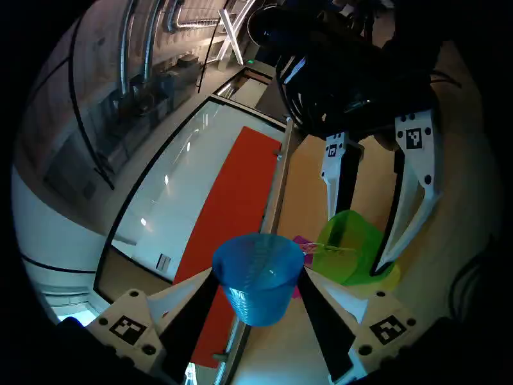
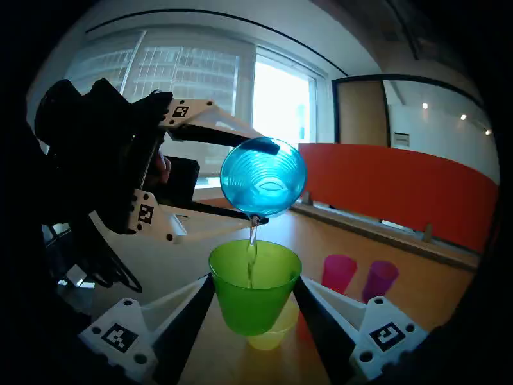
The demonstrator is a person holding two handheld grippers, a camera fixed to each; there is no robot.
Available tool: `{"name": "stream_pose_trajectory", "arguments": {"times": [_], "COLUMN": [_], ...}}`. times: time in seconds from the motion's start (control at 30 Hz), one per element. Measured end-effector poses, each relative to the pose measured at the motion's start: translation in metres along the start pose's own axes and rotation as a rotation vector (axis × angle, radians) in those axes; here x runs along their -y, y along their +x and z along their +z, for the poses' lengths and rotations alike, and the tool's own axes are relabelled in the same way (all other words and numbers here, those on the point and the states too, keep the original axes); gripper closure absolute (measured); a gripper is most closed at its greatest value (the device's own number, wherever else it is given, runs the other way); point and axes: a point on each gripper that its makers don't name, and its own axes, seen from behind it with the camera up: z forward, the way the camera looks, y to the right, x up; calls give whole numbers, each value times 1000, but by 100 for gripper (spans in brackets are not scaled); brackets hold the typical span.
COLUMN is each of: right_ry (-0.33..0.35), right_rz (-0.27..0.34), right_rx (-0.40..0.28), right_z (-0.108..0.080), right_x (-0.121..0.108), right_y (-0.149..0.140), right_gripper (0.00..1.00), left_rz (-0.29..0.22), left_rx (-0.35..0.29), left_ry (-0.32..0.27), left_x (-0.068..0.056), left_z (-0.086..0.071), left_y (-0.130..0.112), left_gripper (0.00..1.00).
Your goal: Pour water
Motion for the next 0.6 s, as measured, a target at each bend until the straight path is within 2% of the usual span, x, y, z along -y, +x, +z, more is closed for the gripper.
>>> {"name": "stream_pose_trajectory", "arguments": {"times": [0.6], "right_ry": [-1], "right_rz": [2], "right_rx": [-2], "right_z": [0], "right_x": [-1], "right_y": [0], "right_gripper": [10], "left_rz": [42], "left_rx": [-1], "left_ry": [5], "left_x": [-1], "left_z": [1], "left_y": [3], "left_gripper": [16]}}
